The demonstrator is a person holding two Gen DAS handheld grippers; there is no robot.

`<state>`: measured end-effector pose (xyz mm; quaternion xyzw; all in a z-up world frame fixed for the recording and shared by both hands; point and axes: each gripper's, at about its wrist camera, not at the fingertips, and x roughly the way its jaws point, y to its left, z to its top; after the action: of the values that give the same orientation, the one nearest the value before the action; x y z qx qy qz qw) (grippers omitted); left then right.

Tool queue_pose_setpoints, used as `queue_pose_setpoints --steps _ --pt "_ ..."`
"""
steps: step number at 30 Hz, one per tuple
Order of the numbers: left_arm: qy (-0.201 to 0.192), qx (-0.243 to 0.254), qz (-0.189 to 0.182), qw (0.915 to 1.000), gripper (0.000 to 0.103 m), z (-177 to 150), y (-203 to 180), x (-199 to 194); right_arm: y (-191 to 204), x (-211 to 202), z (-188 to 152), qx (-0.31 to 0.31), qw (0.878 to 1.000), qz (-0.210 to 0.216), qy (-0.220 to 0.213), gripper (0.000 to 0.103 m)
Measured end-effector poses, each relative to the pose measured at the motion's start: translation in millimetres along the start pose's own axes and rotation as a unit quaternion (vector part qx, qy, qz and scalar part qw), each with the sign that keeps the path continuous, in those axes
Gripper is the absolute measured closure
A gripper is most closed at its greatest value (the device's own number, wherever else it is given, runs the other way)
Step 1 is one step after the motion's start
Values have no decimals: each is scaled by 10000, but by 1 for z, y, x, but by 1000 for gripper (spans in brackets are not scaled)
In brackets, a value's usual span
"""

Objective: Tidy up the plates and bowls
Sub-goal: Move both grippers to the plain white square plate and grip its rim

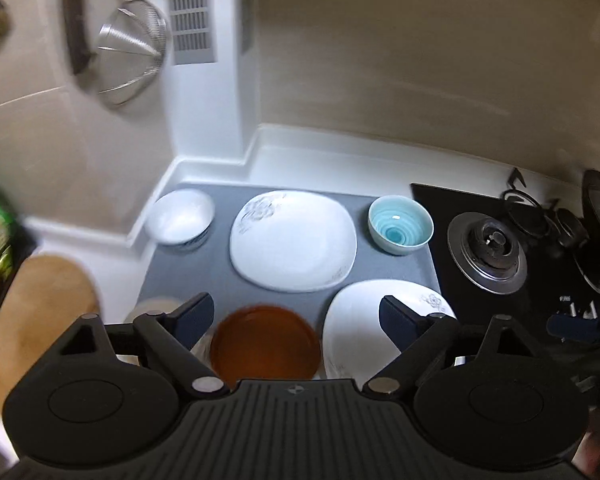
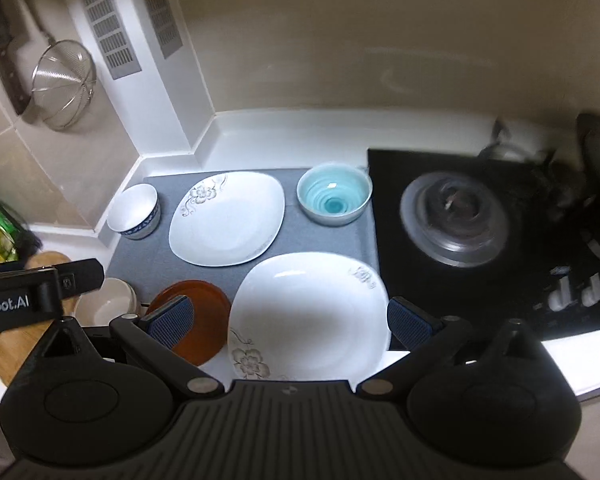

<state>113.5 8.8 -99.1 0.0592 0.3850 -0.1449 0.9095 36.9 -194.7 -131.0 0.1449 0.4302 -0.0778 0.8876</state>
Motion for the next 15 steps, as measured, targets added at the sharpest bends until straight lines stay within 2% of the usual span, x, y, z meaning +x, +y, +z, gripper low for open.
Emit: queue_pose_setpoints --steps 2,4,5,6,7,8,9,10,11,15 --pt "216 212 -79 9995 11 -10 9 30 -20 13 -8 192 9997 35 -125 0" --pt "667 21 -480 9966 10 -18 20 61 -39 28 -16 189 9997 101 -91 0" --pt "961 -171 -854 9916 10 -20 27 79 -49 37 -21 227 9997 -24 4 0" --pt "1336 -382 -1208 9829 12 -23 34 98 -60 44 -26 369 9992 -127 6 0" --pt "1734 -566 -1496 9718 24 -26 37 118 -73 49 -31 572 9982 -154 -87 0" --pt "2074 -672 -1708 9609 43 -29 38 137 -86 55 -36 780 9967 -153 -142 0" --pt "2308 -702 -1875 9522 49 -29 37 156 -100 59 -40 1015 9945 -183 -170 0" --pt "2494 -764 -2055 9433 52 -31 33 171 -112 63 -43 1227 9922 -146 -180 0" --pt "2582 -784 -2121 9393 52 -30 33 188 -124 68 -45 1380 9903 0 -184 1" --pt "2820 -817 -2260 9288 52 -19 18 241 -149 90 -51 1729 9805 934 38 5"
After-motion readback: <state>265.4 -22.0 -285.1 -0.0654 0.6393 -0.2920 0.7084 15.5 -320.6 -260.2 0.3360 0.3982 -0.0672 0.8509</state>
